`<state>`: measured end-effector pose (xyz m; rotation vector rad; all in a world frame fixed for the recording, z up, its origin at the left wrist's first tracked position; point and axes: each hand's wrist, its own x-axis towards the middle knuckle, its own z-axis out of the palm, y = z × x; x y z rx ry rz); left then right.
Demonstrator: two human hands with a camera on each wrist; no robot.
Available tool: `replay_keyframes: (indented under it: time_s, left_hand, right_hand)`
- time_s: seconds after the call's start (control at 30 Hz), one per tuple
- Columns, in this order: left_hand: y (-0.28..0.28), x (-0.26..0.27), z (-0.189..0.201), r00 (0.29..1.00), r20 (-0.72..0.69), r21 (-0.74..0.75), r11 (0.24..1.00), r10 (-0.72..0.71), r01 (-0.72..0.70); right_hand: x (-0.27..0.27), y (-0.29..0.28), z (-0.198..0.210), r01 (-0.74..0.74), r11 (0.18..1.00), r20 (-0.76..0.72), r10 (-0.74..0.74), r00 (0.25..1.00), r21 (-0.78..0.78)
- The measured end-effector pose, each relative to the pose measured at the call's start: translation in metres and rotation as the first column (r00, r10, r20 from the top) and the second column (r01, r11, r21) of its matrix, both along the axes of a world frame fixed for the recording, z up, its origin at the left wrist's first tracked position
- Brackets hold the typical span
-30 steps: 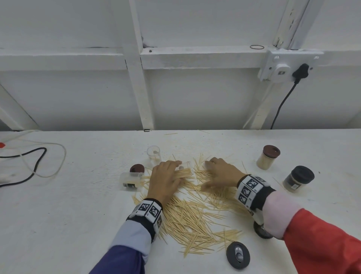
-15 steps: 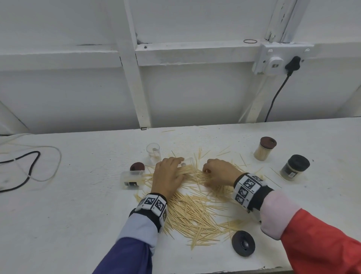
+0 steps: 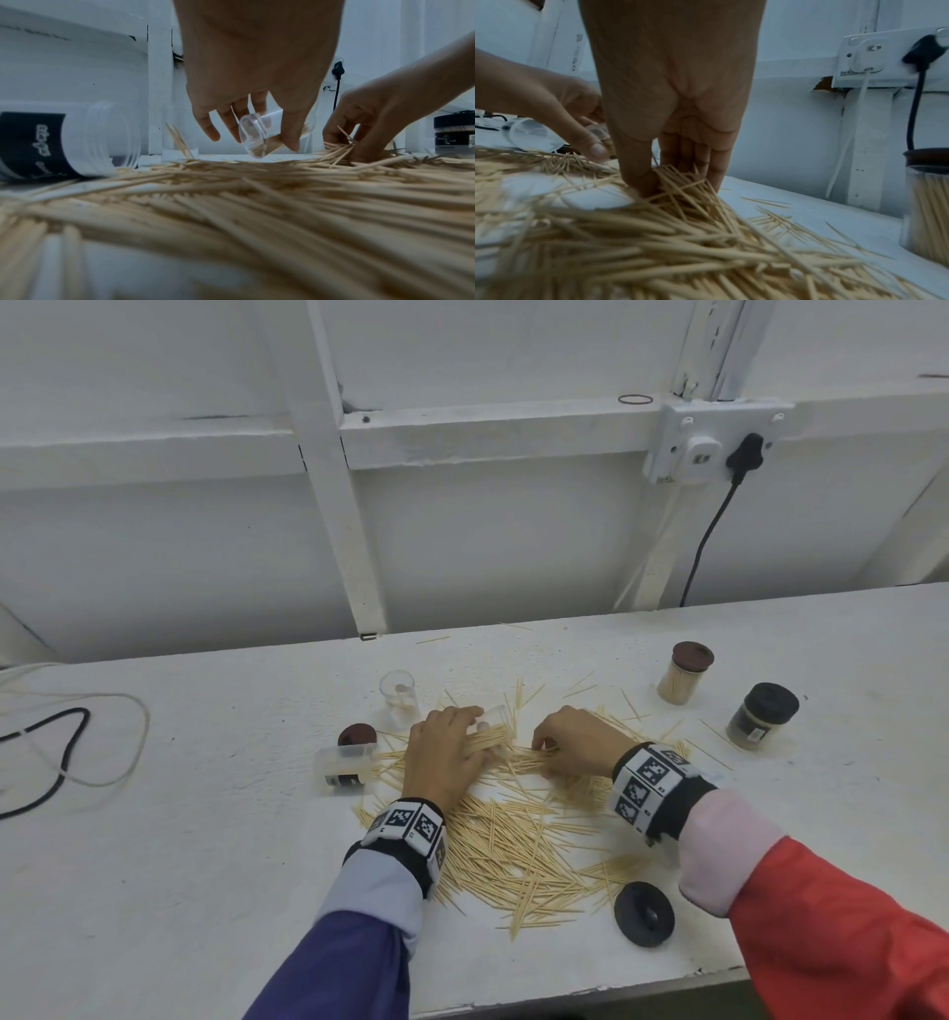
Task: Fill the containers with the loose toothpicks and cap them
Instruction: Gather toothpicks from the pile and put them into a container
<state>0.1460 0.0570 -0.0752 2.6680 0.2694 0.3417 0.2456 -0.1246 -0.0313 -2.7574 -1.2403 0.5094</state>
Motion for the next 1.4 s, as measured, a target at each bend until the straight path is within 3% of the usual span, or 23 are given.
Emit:
replay_keyframes:
  time_s: [0.37,0.8,0.93,1.23,1.4]
  left_hand:
    - [-0.001,0.0,0.002,0.998,0.018,-0.025,0.998,0.054,-0.053]
    - [-0.001,0.0,0.004,0.994,0.05,-0.039,0.995,0.095,-0.093]
    - [-0.001,0.0,0.004,0.994,0.046,-0.043,0.994,0.1,-0.098]
    - [-0.002,-0.001,0.006,0.993,0.062,-0.072,0.993,0.096,-0.092]
    - [-0.002,-0.002,0.008,0.993,0.069,-0.093,0.992,0.095,-0.088]
  right_hand:
    - [-0.003,0.005,0.0,-0.062,0.987,0.054,0.071,0.996,-0.146]
    - [0.002,0.001,-0.006,-0.023,0.999,-0.104,0.017,0.994,-0.05]
    - [0.006,0.0,-0.01,-0.03,0.998,-0.091,0.025,0.996,-0.049]
    - [0.016,-0.008,0.001,0.133,0.982,-0.264,-0.095,0.96,0.13]
    - [0.021,-0.012,0.013,0.241,0.927,-0.402,-0.112,0.909,0.288]
